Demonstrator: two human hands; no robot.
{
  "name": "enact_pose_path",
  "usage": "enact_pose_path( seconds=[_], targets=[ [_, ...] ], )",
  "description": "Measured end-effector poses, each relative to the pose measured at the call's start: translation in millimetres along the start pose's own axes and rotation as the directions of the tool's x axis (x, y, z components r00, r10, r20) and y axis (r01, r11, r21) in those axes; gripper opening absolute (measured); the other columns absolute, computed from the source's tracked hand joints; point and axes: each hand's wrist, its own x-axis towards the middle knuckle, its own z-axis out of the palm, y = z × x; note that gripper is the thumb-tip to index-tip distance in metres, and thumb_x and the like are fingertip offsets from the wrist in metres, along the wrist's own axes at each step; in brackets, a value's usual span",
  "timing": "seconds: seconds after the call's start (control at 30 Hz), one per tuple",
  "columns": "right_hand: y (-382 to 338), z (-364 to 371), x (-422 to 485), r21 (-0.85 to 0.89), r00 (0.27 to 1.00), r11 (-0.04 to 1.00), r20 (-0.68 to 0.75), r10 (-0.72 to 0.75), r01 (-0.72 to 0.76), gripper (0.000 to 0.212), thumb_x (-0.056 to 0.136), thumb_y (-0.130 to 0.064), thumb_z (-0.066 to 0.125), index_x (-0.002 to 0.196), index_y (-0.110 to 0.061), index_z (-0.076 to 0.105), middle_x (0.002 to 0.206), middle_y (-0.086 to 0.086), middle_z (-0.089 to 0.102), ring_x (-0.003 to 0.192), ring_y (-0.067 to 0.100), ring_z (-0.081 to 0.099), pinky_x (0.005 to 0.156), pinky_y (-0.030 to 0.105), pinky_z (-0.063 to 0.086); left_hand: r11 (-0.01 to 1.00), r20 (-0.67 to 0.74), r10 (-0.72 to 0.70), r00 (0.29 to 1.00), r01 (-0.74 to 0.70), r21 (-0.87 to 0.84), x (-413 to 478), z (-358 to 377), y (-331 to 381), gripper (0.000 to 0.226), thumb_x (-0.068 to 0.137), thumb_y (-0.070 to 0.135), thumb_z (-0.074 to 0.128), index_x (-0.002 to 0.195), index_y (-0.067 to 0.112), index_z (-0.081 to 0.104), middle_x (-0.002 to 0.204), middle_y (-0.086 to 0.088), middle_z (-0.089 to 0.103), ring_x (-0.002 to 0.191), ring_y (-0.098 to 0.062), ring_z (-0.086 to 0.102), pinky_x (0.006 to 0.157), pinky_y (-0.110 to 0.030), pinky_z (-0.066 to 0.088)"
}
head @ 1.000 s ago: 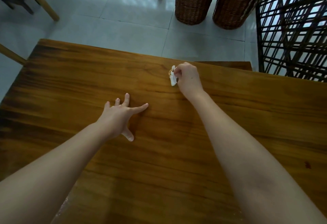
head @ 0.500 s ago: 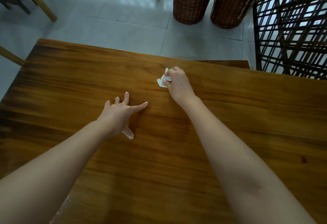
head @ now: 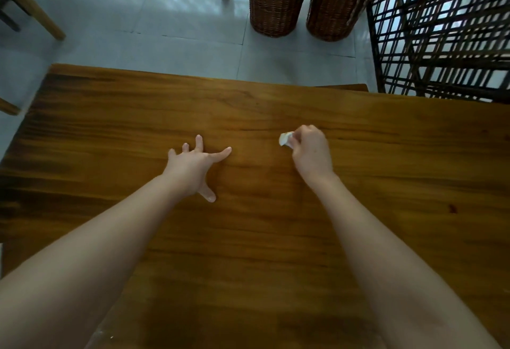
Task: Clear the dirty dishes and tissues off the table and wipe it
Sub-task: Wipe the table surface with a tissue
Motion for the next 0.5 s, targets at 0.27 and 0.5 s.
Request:
enact_pose_path(
  seconds=[0.27, 0.5],
  targets=[
    [59, -41, -67, -0.06, 0.948, 0.948, -0.089, 0.307, -0.313, 0.016, 0.093, -0.015, 0.059, 0.107, -0.01, 0.066, 0.104, 0.004, 0.062, 0.088, 0.011, 0.054, 0.074, 0.024, 0.046, 0.998, -0.04, 0.009, 0.999, -0.006, 0.068, 0, 4, -1, 0.123, 0.062, 0.056, 0.08, 0.146, 0.053, -0.01, 0.16, -0.017, -0.007, 0.145, -0.044, 0.01, 0.112, -0.063, 0.015],
    [41, -34, -159, -0.104, 0.941, 0.937, 0.025, 0.337, -0.333, 0.011, 0.094, -0.02, 0.056, 0.099, -0.015, 0.064, 0.094, -0.004, 0.058, 0.082, 0.011, 0.056, 0.071, 0.029, 0.052, 0.981, -0.08, 0.111, 0.991, -0.097, 0.169, -26, 3, 11, 0.11, 0.081, 0.046, 0.071, 0.151, 0.039, -0.014, 0.161, -0.011, -0.013, 0.148, -0.037, 0.002, 0.114, -0.058, 0.015]
  ],
)
